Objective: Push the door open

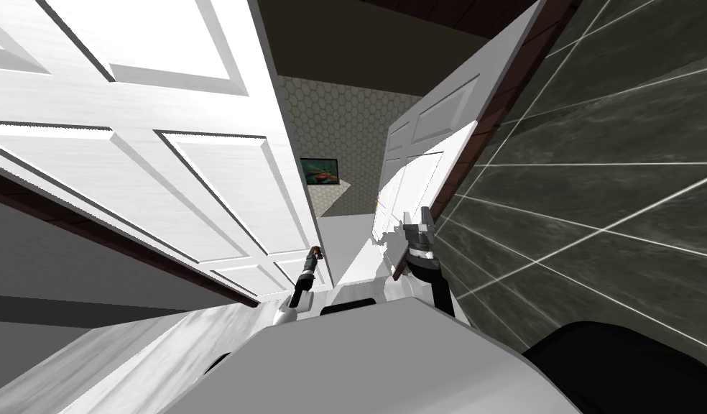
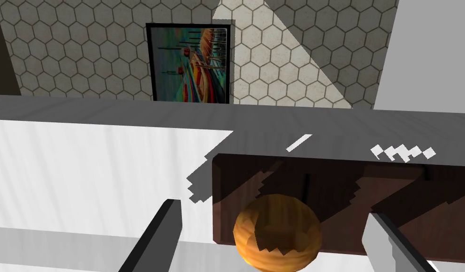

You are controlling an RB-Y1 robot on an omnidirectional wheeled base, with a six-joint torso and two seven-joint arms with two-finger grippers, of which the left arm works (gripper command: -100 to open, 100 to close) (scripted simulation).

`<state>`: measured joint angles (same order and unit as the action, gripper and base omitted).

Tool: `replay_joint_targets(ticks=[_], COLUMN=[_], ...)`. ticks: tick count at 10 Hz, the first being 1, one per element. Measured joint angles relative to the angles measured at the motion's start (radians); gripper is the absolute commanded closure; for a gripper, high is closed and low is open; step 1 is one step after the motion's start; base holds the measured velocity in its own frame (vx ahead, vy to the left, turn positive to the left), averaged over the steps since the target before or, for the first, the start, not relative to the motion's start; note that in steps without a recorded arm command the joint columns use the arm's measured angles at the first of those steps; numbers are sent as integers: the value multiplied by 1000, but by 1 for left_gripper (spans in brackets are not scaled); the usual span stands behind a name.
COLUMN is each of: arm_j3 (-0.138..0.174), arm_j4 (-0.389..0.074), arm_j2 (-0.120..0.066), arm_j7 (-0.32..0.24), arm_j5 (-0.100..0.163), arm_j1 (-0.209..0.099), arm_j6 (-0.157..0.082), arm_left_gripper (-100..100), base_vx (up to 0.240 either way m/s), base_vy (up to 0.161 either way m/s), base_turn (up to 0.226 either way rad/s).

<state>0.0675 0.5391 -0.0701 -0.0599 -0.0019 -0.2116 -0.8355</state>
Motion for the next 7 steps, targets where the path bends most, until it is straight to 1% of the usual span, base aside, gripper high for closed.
replay_joint_targets(ticks=[5,7], arm_j3=[0,3], arm_j4=[0,-5], arm_j2=[-1,0], arm_j7=[0,2], arm_j5=[0,2], arm_j1=[0,4], arm_j6=[4,4], arm_left_gripper=[100,100], base_vx=[-12,130], base_vy=[0,-23], base_turn=[-3,43])
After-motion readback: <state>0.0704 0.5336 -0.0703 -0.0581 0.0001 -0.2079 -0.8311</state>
